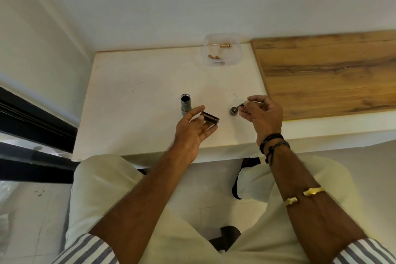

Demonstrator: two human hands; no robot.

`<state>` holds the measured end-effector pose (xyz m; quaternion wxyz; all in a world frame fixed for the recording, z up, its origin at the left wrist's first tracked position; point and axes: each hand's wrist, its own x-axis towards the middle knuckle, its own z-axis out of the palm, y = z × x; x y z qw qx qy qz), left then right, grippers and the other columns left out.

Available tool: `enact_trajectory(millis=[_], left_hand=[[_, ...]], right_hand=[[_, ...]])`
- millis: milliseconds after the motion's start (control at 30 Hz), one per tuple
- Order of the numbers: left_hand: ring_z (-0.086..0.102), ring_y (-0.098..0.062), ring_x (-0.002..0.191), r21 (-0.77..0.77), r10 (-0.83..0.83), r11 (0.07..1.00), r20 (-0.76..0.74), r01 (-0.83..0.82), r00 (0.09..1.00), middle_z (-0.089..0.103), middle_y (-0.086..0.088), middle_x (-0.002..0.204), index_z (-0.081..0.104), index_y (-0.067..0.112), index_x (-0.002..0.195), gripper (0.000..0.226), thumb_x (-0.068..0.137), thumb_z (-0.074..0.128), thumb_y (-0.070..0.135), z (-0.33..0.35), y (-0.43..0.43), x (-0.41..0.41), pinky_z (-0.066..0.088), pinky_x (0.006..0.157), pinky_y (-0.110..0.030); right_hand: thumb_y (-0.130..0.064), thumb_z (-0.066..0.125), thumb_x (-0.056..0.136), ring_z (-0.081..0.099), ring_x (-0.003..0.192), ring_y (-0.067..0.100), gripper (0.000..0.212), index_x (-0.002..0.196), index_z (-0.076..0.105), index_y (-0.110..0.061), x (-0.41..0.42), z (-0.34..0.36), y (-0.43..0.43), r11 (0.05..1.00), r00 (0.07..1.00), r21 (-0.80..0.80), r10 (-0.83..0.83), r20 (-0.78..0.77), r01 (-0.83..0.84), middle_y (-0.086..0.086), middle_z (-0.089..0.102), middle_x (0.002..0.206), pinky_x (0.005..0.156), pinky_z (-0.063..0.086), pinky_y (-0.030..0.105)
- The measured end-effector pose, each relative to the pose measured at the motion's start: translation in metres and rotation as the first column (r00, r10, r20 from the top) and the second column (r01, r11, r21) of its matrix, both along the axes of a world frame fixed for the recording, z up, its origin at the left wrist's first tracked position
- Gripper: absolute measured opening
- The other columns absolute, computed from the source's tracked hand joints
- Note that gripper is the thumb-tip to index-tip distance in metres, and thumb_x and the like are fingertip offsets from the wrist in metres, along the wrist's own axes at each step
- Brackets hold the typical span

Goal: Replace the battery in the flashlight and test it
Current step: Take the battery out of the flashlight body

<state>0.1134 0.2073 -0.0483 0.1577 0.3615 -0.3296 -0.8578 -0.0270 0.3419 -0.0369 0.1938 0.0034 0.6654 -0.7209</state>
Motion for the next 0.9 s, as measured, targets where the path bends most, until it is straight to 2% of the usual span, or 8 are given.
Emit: enact_trajectory(millis=[133, 233, 300, 367, 433, 533, 700, 900], left_hand=[[0.073, -0.033, 0.094, 0.175, 0.028, 0.984, -0.020, -0.024, 0.999, 0.068, -0.020, 0.103, 0.063, 0.001, 0.120, 0.025, 0.096, 0.060, 0.007, 0.001, 0.003, -0.001, 0.060, 0.085, -0.045], [0.073, -0.030, 0.094, 0.117, 0.003, 0.993, -0.017, -0.001, 1.000, 0.070, -0.016, 0.100, 0.063, 0.004, 0.118, 0.025, 0.093, 0.064, 0.006, 0.001, 0.005, -0.002, 0.061, 0.080, -0.041], [0.069, -0.033, 0.104, 0.123, -0.019, 0.992, -0.059, 0.026, 0.998, 0.068, -0.018, 0.114, 0.057, 0.002, 0.126, 0.032, 0.094, 0.059, 0.001, 0.001, 0.005, -0.002, 0.059, 0.085, -0.043], [0.067, -0.034, 0.111, 0.145, -0.043, 0.988, -0.117, 0.060, 0.992, 0.063, -0.021, 0.128, 0.052, -0.002, 0.129, 0.034, 0.095, 0.055, 0.000, 0.003, 0.005, -0.002, 0.058, 0.089, -0.043], [0.066, -0.032, 0.114, 0.134, -0.088, 0.985, -0.173, 0.112, 0.981, 0.063, -0.021, 0.129, 0.054, -0.001, 0.127, 0.031, 0.096, 0.052, 0.000, 0.005, 0.004, -0.001, 0.058, 0.090, -0.040], [0.065, -0.028, 0.115, 0.096, -0.164, 0.977, -0.233, 0.191, 0.958, 0.066, -0.019, 0.121, 0.059, 0.003, 0.127, 0.032, 0.097, 0.050, -0.001, 0.007, 0.003, 0.003, 0.056, 0.092, -0.036], [0.062, -0.031, 0.119, 0.079, -0.220, 0.965, -0.262, 0.248, 0.940, 0.062, -0.022, 0.128, 0.052, -0.003, 0.133, 0.035, 0.099, 0.044, -0.005, 0.009, 0.002, 0.004, 0.054, 0.097, -0.039], [0.064, -0.033, 0.114, 0.053, -0.217, 0.971, -0.226, 0.234, 0.950, 0.063, -0.023, 0.123, 0.053, -0.003, 0.133, 0.035, 0.099, 0.043, -0.005, 0.010, 0.001, 0.006, 0.052, 0.100, -0.041]], right_hand=[[0.003, 0.074, 0.083, 0.077, 0.085, 0.031, 0.012, 0.089, 0.073, -0.007, -0.013, -0.016, -0.001, 0.990, 0.996, 0.120, -0.071, -0.057, 0.077, 0.019, 0.075, 0.090, 0.079, 0.064, 0.043], [-0.004, 0.082, 0.076, 0.075, 0.088, 0.027, 0.015, 0.083, 0.075, -0.016, -0.018, -0.025, -0.002, 0.934, 0.985, 0.345, -0.030, -0.170, 0.088, 0.007, 0.075, 0.087, 0.079, 0.064, 0.039], [-0.006, 0.081, 0.077, 0.073, 0.080, 0.021, 0.013, 0.087, 0.077, -0.014, -0.018, -0.031, -0.002, 0.890, 0.967, 0.450, 0.046, -0.249, 0.073, -0.002, 0.073, 0.081, 0.074, 0.063, 0.035], [-0.009, 0.078, 0.081, 0.068, 0.075, 0.016, 0.012, 0.092, 0.078, -0.012, -0.017, -0.034, -0.002, 0.844, 0.944, 0.532, 0.116, -0.308, 0.070, -0.002, 0.073, 0.083, 0.074, 0.063, 0.035], [-0.011, 0.077, 0.083, 0.066, 0.078, 0.014, 0.012, 0.094, 0.078, -0.013, -0.016, -0.036, -0.003, 0.795, 0.921, 0.602, 0.174, -0.348, 0.077, 0.000, 0.075, 0.089, 0.078, 0.060, 0.033], [-0.016, 0.077, 0.084, 0.068, 0.081, 0.017, 0.012, 0.096, 0.077, -0.016, -0.016, -0.038, -0.004, 0.751, 0.903, 0.656, 0.227, -0.364, 0.075, 0.001, 0.076, 0.095, 0.077, 0.057, 0.029], [-0.024, 0.079, 0.084, 0.069, 0.082, 0.019, 0.014, 0.096, 0.077, -0.018, -0.013, -0.039, -0.007, 0.711, 0.878, 0.698, 0.280, -0.389, 0.083, 0.001, 0.076, 0.096, 0.075, 0.057, 0.030], [-0.022, 0.080, 0.084, 0.067, 0.081, 0.018, 0.019, 0.102, 0.075, -0.018, -0.013, -0.031, -0.005, 0.729, 0.881, 0.680, 0.268, -0.390, 0.079, 0.001, 0.074, 0.101, 0.077, 0.058, 0.033]])
